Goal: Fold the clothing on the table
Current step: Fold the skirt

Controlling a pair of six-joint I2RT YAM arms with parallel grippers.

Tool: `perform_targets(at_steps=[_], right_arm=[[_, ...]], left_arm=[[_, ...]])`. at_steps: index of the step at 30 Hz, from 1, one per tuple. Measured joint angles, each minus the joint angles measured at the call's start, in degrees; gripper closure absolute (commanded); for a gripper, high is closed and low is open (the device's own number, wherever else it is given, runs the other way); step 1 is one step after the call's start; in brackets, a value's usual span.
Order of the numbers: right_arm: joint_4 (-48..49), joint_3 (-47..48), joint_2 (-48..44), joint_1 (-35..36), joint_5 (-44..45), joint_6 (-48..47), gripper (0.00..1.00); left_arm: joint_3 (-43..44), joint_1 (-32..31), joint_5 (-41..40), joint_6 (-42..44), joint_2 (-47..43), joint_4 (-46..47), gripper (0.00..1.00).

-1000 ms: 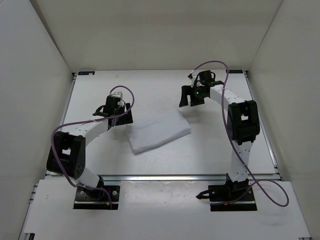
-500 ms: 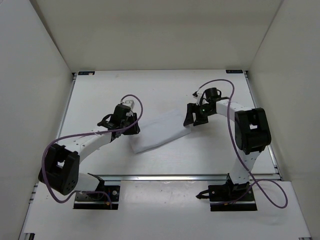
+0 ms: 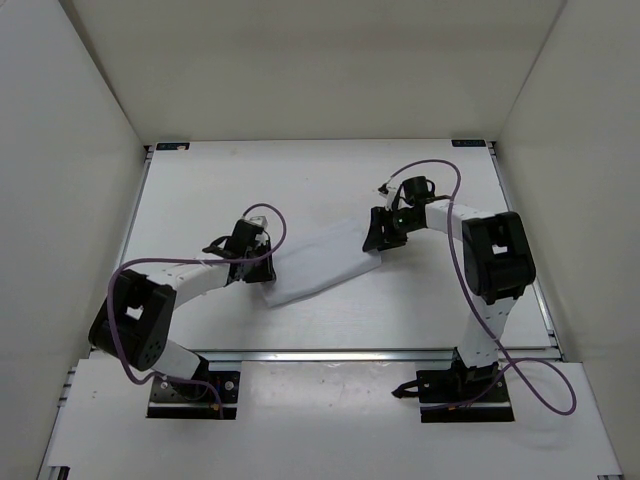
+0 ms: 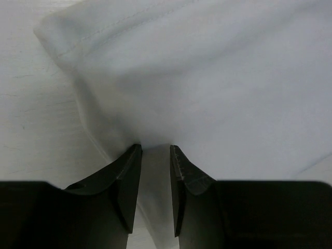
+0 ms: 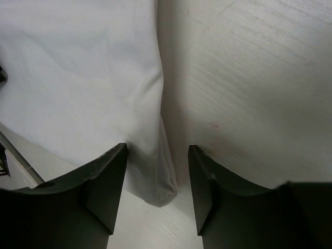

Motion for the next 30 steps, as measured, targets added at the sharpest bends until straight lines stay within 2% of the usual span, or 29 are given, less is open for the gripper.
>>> perform_targets(at_steps=[4,7,9,11,18,22,30], right_arm=[[0.5,0.5,1.0,0.0,-0.2,0.9,0.6],[0.4,1.8,2.4,0.1,-0.3,1.3,0.74],[0.2,3.0,3.7,0.3,-0.4,1.4,0.93],[-0.2,4.2,5.1,0.6,-0.4,1.5,1.0],[-3.4,8.8,7.0,1.3,2.3,1.1,1.0],[-7.5,13.2,8.1,0.7,5.9,-0.5,1.0],[-17.2,34.1,9.7,-0.8,10.8,-5.2,1.0]], left_arm=[[0.9,0.1,-0.7,0.0,1.4,-0.5,0.64],[1.9,0.1,-1.4,0.2,2.6,-0.7,0.73],[2.7,0.1,-1.7,0.4,3.5,-0.8,0.79],[3.7,0.0,-1.9,0.7,4.6,-1.0,0.81],[9.9,-0.1,-1.7,1.5,9.8,-3.9,1.0],[12.3,-0.9,-1.7,1.8,11.8,-4.7,1.0],[21.7,-3.9,0.7,2.1,19.9,-4.7,1.0]])
